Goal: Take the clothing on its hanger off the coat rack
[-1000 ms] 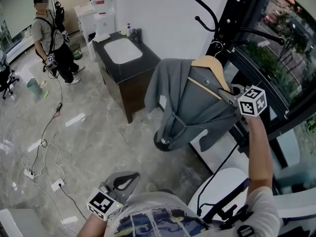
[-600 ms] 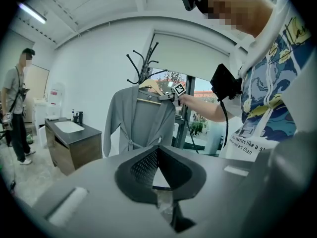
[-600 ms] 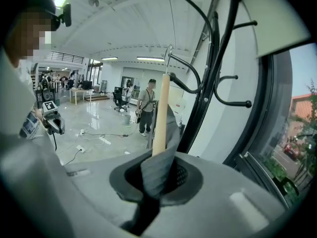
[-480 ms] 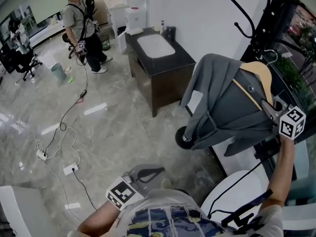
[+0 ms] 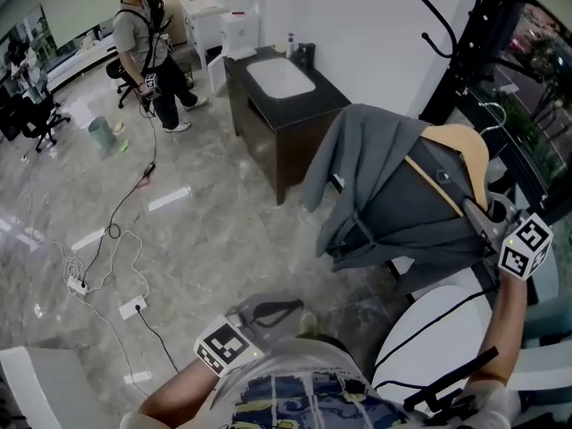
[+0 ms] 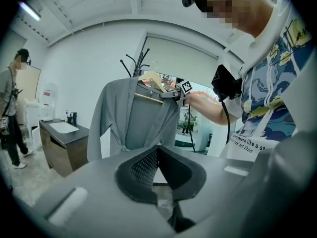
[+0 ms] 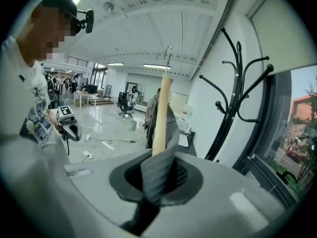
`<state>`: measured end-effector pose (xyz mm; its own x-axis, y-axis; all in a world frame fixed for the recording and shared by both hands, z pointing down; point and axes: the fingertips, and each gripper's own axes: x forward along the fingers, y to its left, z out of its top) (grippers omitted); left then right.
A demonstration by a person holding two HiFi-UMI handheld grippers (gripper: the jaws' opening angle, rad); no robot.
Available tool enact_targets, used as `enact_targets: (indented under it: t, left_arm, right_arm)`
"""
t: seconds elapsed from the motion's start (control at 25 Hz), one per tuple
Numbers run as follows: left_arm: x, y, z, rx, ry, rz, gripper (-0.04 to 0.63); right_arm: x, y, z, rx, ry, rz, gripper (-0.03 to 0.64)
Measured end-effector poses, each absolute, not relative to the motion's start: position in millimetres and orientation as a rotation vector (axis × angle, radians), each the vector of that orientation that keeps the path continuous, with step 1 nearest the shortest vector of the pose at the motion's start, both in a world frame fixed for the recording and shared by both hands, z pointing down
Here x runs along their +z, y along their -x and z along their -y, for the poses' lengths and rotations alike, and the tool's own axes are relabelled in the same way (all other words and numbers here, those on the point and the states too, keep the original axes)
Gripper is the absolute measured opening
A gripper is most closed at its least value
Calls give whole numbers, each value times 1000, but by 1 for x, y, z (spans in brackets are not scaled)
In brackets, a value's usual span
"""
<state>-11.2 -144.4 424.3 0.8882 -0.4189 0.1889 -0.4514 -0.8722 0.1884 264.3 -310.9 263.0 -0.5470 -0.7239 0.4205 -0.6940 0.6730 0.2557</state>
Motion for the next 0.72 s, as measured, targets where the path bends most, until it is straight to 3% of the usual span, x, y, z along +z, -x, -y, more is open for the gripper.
enact_targets:
  t: [0.72]
  left_arm:
    - [428,52,64,188,-2836,554,3]
  right_arm:
    - [292,-156,169,-29,-957,2465,20]
